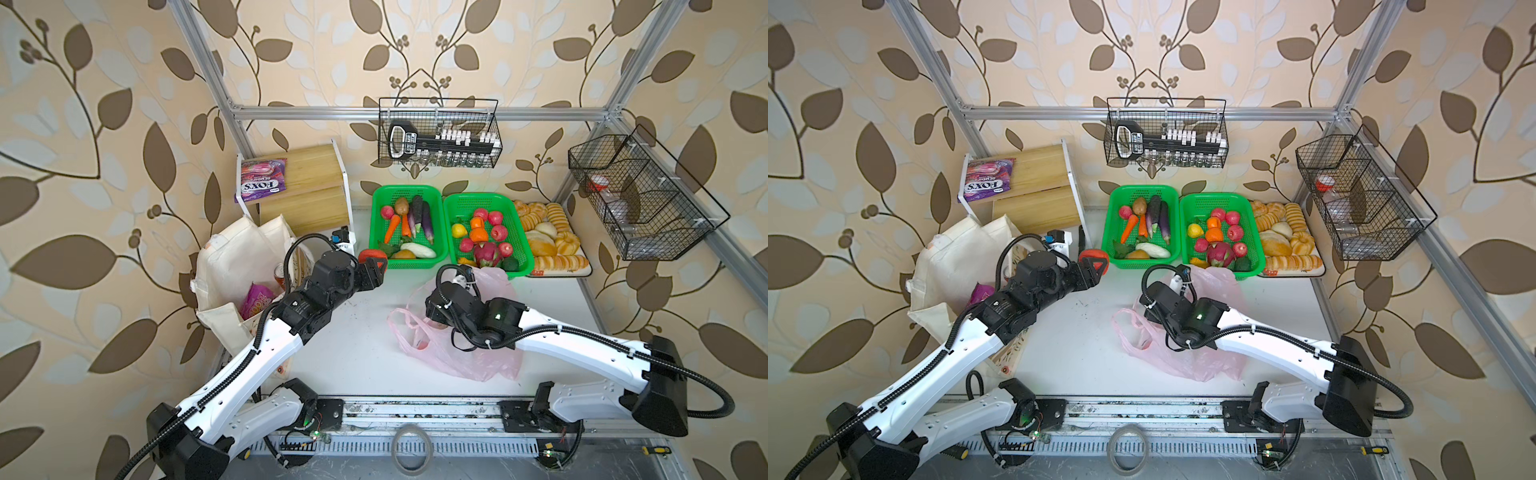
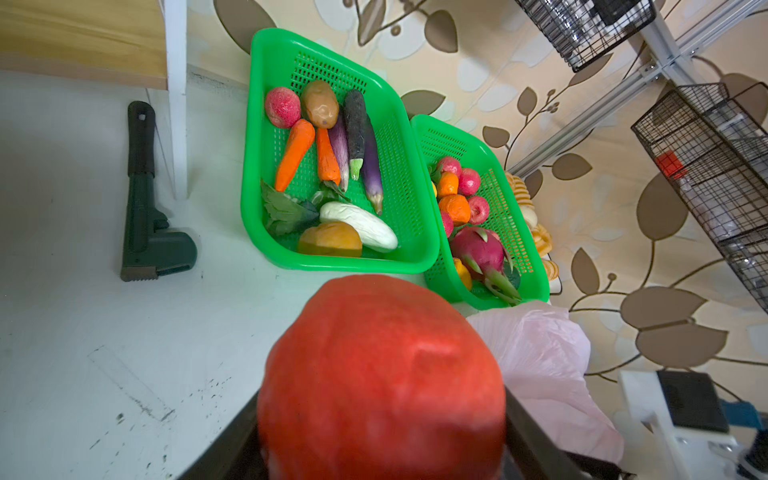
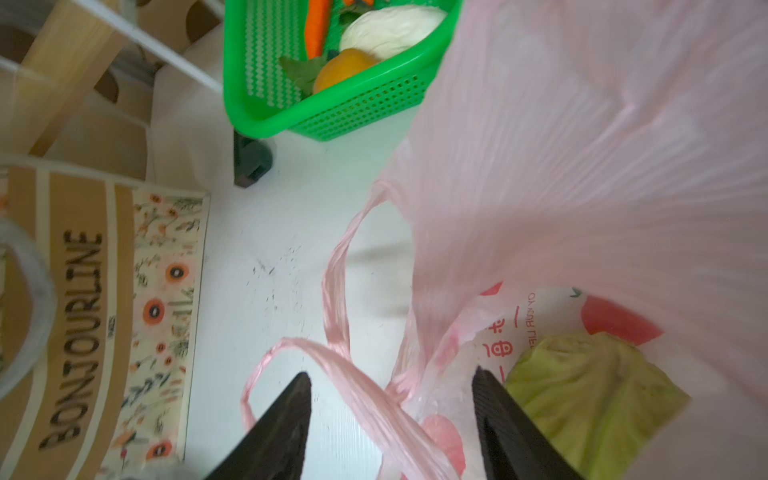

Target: Place the mixed food into the grocery bags and tie them

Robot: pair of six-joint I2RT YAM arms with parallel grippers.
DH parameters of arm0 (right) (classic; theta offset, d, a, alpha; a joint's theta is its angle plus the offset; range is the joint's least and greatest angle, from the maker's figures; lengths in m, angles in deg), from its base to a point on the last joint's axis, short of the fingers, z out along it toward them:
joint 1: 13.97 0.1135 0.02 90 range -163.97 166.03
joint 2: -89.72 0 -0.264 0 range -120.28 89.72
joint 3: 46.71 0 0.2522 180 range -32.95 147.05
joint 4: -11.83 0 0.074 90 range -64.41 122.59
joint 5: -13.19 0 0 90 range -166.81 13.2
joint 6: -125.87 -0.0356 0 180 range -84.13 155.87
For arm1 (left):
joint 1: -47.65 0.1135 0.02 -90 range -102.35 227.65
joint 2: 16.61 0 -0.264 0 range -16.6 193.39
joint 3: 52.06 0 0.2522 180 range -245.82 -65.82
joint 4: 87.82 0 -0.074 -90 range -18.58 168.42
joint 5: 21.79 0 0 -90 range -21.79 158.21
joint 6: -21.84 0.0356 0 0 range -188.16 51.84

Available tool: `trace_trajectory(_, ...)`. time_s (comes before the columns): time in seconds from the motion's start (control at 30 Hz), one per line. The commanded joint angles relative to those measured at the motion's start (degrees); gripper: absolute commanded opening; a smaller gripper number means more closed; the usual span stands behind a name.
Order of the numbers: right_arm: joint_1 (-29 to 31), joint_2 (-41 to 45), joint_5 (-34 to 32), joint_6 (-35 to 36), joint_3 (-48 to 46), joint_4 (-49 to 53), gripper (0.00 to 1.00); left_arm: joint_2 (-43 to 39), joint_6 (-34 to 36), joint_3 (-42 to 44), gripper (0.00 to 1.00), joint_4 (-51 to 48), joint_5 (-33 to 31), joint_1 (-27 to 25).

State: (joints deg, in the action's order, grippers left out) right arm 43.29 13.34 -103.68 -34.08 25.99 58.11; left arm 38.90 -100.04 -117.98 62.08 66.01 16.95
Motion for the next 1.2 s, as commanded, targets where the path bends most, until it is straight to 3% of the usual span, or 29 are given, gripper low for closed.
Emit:
trace_trajectory(0.0,-0.04,-3.0,-8.88,-10.33,1.59,-1.37,0.64,-1.01,3.52,0.04,0.45,-0.74,-1.61,0.35)
trace_trajectory(0.1,-1.43,-6.44,-8.36,-11.07,2.93,-4.06,0.67,-0.99,4.55,-0.09,0.45,-0.73,-0.78,0.43)
trace_trajectory(0.23,-1.72,-9.67,-13.47,-13.13,4.19,-5.25,0.65,-1.36,5.64,-0.14,0.45,-1.41,-0.6,0.55)
trace_trajectory(0.3,-2.21,-9.87,-13.75,-12.47,4.14,-7.04,0.5,-1.62,6.0,-0.18,0.45,-1.75,-0.6,0.54)
trace_trajectory(0.4,-2.23,-7.48,-13.74,-9.32,2.81,-12.14,0.18,-1.97,6.55,-0.39,0.45,-2.66,-1.02,0.61)
trace_trajectory(0.53,-2.78,0.05,-13.39,-8.01,-0.12,-15.72,0.0,-2.24,6.93,-0.44,0.45,-2.9,-1.38,0.7)
trace_trajectory(0.8,-13.33,19.05,4.14,-11.75,-11.52,-25.93,0.0,-1.01,5.76,-0.23,0.45,0.4,1.52,0.71)
trace_trajectory(0.9,-17.68,24.24,9.71,-16.14,-16.3,-28.6,0.0,0.48,5.77,1.03,0.44,5.19,9.82,0.67)
trace_trajectory(1.07,-23.83,30.07,14.09,-19.93,-21.49,-29.81,0.0,6.16,5.78,1.97,0.41,14.25,33.05,0.63)
trace_trajectory(1.17,-27.05,31.43,18.05,-20.73,-23.05,-30.64,0.0,10.65,3.66,2.41,0.39,16.57,40.18,-0.44)
